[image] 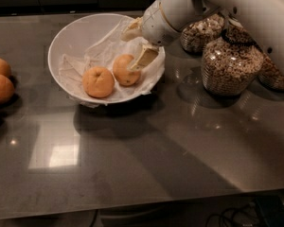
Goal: Pick orange from white bowl
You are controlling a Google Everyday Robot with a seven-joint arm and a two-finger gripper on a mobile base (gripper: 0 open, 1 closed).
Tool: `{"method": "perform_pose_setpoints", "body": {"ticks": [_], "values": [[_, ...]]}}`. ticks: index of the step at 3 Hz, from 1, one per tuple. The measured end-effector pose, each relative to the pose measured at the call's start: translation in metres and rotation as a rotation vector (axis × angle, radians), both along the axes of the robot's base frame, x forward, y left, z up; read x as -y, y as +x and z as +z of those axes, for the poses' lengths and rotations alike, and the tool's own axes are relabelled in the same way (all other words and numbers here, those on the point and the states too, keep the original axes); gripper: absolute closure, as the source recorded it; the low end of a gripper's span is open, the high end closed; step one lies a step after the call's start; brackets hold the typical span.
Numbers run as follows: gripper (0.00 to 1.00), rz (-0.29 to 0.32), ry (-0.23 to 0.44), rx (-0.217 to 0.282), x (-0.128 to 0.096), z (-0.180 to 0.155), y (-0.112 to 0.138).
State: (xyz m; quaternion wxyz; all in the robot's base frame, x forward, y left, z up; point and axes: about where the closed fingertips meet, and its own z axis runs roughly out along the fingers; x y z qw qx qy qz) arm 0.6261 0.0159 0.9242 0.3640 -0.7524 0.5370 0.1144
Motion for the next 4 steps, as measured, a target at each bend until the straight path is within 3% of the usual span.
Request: {"method": "perform_pose_setpoints", "body": {"ticks": [2, 3, 4], "values": [[0.36, -0.025, -0.015, -0.045, -0.001, -0.009, 0.001], [0.22, -0.021, -0.025, -0.097, -0.005, -0.023, -0.004], [0.22, -0.02, -0.025, -0.103, -0.006, -0.025, -0.004]]}}
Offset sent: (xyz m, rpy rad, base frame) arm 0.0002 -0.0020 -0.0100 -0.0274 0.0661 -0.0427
